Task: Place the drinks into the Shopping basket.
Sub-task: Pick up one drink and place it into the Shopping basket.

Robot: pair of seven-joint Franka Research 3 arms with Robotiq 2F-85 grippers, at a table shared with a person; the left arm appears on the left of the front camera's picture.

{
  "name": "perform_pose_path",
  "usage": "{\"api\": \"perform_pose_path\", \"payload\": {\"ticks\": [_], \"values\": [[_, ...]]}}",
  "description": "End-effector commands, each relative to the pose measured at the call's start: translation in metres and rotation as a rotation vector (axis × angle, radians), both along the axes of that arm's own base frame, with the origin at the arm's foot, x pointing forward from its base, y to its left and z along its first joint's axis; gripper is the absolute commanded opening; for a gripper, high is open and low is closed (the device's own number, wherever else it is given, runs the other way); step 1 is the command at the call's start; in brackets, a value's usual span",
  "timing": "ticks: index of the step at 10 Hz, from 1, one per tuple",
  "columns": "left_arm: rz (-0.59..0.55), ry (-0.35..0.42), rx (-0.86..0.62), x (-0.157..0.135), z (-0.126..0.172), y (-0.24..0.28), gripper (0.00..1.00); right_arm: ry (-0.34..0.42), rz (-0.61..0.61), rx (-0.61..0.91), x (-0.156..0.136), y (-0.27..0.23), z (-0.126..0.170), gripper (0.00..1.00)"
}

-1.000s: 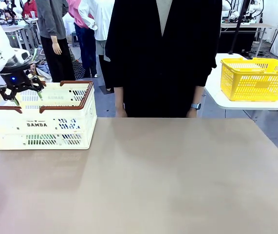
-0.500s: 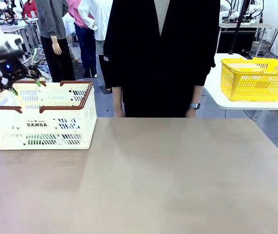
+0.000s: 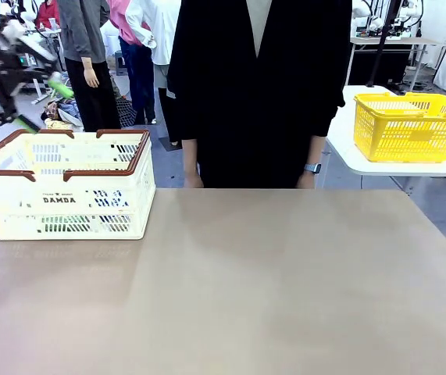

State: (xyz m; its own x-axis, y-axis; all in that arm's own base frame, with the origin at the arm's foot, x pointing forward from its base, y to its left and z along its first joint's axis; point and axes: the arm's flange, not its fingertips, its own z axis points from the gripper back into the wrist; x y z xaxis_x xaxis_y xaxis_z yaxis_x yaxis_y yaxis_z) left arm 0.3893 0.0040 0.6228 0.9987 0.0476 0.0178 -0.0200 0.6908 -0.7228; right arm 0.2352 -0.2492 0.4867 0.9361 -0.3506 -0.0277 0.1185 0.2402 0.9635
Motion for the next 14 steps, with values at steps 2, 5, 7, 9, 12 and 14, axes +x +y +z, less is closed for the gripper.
{"api": "perform_pose_path", "payload": {"ticks": [2,5,7,9,12,14], "values": [[-0.101,0.197,-0.485,-0.053,-0.054,0.113,1.00,0.017,0.002,0.002,-0.003,-0.001,0.005,1.00],[-0.064,-0.051,-0.649,-0.051,-0.138,0.170,1.00,0.017,0.002,0.002,-0.003,-0.001,0.005,1.00],[-0.047,0.058,-0.619,-0.081,-0.120,0.173,1.00,0.017,0.002,0.002,-0.003,-0.001,0.005,1.00],[-0.047,0.058,-0.619,-0.081,-0.120,0.173,1.00,0.017,0.002,0.002,-0.003,-0.001,0.005,1.00],[-0.047,0.058,-0.619,-0.081,-0.120,0.173,1.00,0.017,0.002,0.002,-0.003,-0.001,0.005,1.00],[-0.047,0.058,-0.619,-0.081,-0.120,0.173,1.00,0.017,0.002,0.002,-0.003,-0.001,0.005,1.00]]}}
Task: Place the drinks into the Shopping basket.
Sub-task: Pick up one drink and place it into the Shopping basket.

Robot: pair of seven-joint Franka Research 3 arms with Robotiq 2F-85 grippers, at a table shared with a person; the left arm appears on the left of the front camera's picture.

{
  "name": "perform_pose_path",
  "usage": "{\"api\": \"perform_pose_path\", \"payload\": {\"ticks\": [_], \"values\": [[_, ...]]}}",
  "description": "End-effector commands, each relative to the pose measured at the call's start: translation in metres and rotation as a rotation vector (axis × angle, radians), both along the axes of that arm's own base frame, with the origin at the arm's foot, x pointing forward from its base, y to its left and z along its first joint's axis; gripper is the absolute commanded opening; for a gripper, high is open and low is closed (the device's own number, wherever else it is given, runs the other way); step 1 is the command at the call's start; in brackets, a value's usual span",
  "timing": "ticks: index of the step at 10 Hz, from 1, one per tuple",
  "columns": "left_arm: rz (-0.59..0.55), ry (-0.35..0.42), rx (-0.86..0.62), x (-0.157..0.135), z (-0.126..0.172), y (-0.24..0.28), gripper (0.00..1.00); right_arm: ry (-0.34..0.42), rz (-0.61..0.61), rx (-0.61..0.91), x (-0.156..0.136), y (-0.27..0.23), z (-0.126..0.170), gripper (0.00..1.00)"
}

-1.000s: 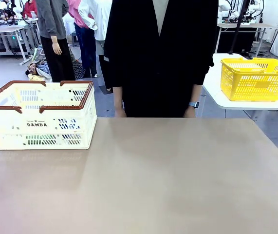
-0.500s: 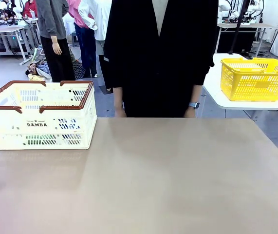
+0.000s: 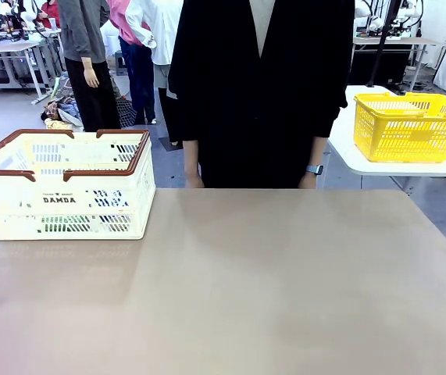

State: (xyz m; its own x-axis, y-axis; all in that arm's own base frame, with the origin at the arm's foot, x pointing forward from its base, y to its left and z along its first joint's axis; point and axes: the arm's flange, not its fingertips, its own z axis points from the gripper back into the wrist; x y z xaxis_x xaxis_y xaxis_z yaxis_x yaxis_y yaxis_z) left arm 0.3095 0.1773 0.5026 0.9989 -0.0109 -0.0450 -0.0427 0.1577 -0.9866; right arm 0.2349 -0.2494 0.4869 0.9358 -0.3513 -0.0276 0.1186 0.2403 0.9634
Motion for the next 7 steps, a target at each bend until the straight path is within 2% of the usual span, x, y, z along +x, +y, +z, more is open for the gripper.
{"api": "perform_pose_path", "payload": {"ticks": [1,7], "values": [[-0.001,0.008,-0.013,-0.0014,0.0003,-0.0003,1.00,0.017,0.002,0.002,-0.0027,-0.0003,0.0045,1.00],[-0.001,0.008,-0.013,-0.0014,0.0003,-0.0003,1.00,0.017,0.002,0.002,-0.0027,-0.0003,0.0045,1.00]]}}
